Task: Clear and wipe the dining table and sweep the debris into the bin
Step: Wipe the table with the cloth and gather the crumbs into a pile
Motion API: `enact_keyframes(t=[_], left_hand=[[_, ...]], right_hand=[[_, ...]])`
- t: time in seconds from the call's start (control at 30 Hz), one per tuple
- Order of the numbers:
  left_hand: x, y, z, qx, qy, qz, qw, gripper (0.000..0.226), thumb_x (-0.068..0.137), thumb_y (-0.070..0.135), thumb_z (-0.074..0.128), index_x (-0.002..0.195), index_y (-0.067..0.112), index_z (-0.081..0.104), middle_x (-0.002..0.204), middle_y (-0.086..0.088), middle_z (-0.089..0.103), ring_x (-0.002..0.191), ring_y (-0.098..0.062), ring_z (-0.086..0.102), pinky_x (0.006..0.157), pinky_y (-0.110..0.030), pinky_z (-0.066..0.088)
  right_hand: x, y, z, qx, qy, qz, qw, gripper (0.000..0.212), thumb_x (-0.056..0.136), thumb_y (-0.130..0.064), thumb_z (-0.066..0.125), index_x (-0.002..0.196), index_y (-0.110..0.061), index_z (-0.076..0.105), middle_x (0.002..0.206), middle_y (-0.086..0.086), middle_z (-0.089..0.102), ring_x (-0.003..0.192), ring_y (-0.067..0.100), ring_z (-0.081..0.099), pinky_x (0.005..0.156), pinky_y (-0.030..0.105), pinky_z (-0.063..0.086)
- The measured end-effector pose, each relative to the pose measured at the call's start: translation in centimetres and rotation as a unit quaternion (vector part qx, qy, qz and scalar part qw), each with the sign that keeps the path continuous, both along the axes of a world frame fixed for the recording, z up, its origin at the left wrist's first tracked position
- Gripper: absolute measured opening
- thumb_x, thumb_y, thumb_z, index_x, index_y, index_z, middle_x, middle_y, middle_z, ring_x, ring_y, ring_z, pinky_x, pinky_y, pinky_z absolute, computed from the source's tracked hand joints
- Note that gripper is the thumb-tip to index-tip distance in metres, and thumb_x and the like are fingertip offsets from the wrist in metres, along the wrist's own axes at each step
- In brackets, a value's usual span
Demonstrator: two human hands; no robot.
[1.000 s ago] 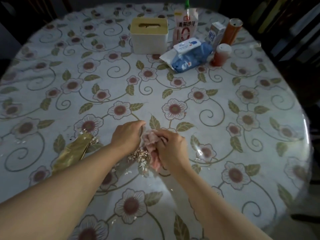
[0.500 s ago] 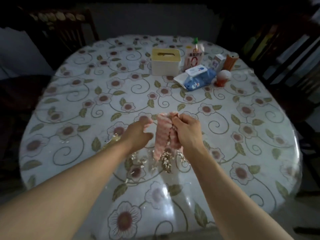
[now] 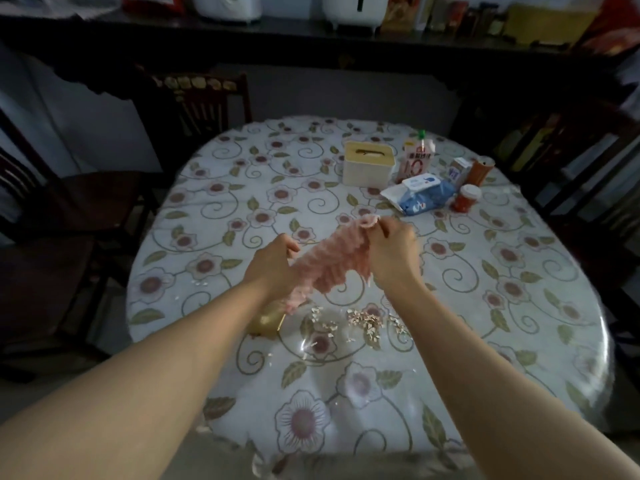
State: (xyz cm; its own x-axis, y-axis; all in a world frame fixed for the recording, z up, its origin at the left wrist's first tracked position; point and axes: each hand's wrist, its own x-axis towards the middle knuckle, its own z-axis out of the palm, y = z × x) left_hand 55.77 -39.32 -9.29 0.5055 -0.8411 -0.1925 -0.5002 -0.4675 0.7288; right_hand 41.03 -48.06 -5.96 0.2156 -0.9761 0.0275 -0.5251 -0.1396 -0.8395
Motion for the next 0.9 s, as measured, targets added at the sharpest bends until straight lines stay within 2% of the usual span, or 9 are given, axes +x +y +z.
enact_keyframes(t=[0.1, 0.17, 0.27, 0.4, 0.57, 0.67, 0.77, 0.83, 0.9], left_hand=[[0.6, 0.6, 0.9, 0.024, -0.009, 0.008, 1.000, 0.044, 0.079, 0.007, 0.059, 0.119, 0.024, 0.051, 0.128, 0.003, 0.054, 0.108, -0.016, 0.055, 0.067, -0.024, 0.043], [0.9, 1.0, 1.4, 0.011, -0.026, 0.010, 1.000, 0.047, 0.077, 0.001, 0.057, 0.118, 0.024, 0.053, 0.132, 0.001, 0.054, 0.108, -0.016, 0.055, 0.058, -0.022, 0.041], [0.9, 1.3, 1.5, 0.004, -0.030, -0.001, 1.000, 0.048, 0.076, -0.001, 0.056, 0.118, 0.023, 0.053, 0.132, 0.001, 0.054, 0.114, -0.017, 0.054, 0.069, -0.026, 0.044], [0.3, 0.8, 1.2, 0.015, -0.032, -0.021, 0.999, 0.052, 0.083, 0.004, 0.057, 0.127, 0.029, 0.047, 0.138, 0.002, 0.049, 0.114, -0.017, 0.053, 0.069, -0.026, 0.044], [-1.0, 0.0, 1.9, -0.030, 0.102, -0.093, 0.990, 0.060, 0.084, 0.001, 0.049, 0.134, 0.034, 0.043, 0.150, 0.004, 0.033, 0.130, -0.018, 0.039, 0.081, -0.028, 0.043], [-1.9, -0.4, 2.7, -0.013, 0.125, -0.140, 0.982, 0.035, 0.081, 0.009, 0.060, 0.112, 0.024, 0.064, 0.138, 0.001, 0.049, 0.116, -0.016, 0.050, 0.090, -0.031, 0.041], [-2.4, -0.7, 3.2, -0.004, 0.155, -0.141, 0.978, 0.004, 0.077, 0.009, 0.064, 0.078, 0.010, 0.068, 0.087, -0.004, 0.067, 0.086, -0.020, 0.060, 0.081, -0.034, 0.044], [-2.5, -1.3, 3.3, -0.016, 0.155, -0.122, 0.980, 0.021, 0.079, 0.014, 0.065, 0.061, 0.018, 0.056, 0.071, 0.002, 0.058, 0.070, -0.015, 0.054, 0.070, -0.030, 0.040], [-2.8, -2.1, 3.4, 0.003, 0.077, -0.128, 0.989, 0.024, 0.082, 0.021, 0.063, 0.062, 0.023, 0.050, 0.074, 0.007, 0.055, 0.069, -0.011, 0.053, 0.069, -0.030, 0.040]], right_hand=[[0.7, 0.9, -0.1, -0.001, 0.064, 0.052, 0.997, 0.034, 0.093, -0.006, 0.038, 0.062, -0.014, 0.049, 0.059, 0.000, 0.049, 0.050, 0.011, 0.044, 0.032, 0.011, 0.029], [1.0, 1.0, -0.2, -0.017, 0.064, 0.047, 0.997, 0.035, 0.095, -0.009, 0.037, 0.062, -0.015, 0.048, 0.059, -0.002, 0.048, 0.051, 0.010, 0.044, 0.034, 0.013, 0.027], [0.7, 1.4, -0.5, -0.017, 0.099, 0.065, 0.993, 0.038, 0.094, -0.006, 0.035, 0.059, -0.016, 0.045, 0.060, -0.001, 0.048, 0.051, 0.010, 0.044, 0.030, 0.011, 0.029], [0.4, 1.2, 0.1, -0.021, 0.094, 0.066, 0.993, 0.031, 0.092, -0.004, 0.032, 0.068, -0.013, 0.050, 0.065, 0.002, 0.052, 0.056, 0.012, 0.046, 0.043, 0.025, 0.030], [0.3, 0.4, 1.8, 0.009, 0.045, 0.114, 0.992, 0.028, 0.092, -0.005, 0.035, 0.071, -0.007, 0.052, 0.065, 0.008, 0.053, 0.056, 0.018, 0.045, 0.054, 0.028, 0.033], [-0.1, -0.5, 2.4, 0.055, -0.021, 0.097, 0.994, 0.026, 0.095, -0.012, 0.039, 0.085, -0.001, 0.061, 0.077, 0.014, 0.061, 0.070, 0.024, 0.055, 0.063, 0.036, 0.045], [-1.3, -1.6, 2.3, 0.055, -0.016, 0.036, 0.998, 0.030, 0.095, -0.017, 0.041, 0.075, -0.014, 0.062, 0.078, 0.011, 0.065, 0.072, 0.026, 0.061, 0.065, 0.037, 0.050], [-2.5, -2.0, 1.8, 0.046, 0.013, 0.001, 0.999, 0.029, 0.095, -0.014, 0.041, 0.072, -0.015, 0.058, 0.068, 0.006, 0.058, 0.060, 0.020, 0.053, 0.053, 0.028, 0.042], [-3.5, -2.1, 1.5, 0.038, 0.004, -0.013, 0.999, 0.025, 0.093, -0.011, 0.042, 0.077, -0.006, 0.060, 0.065, 0.006, 0.052, 0.056, 0.017, 0.045, 0.049, 0.025, 0.034]])
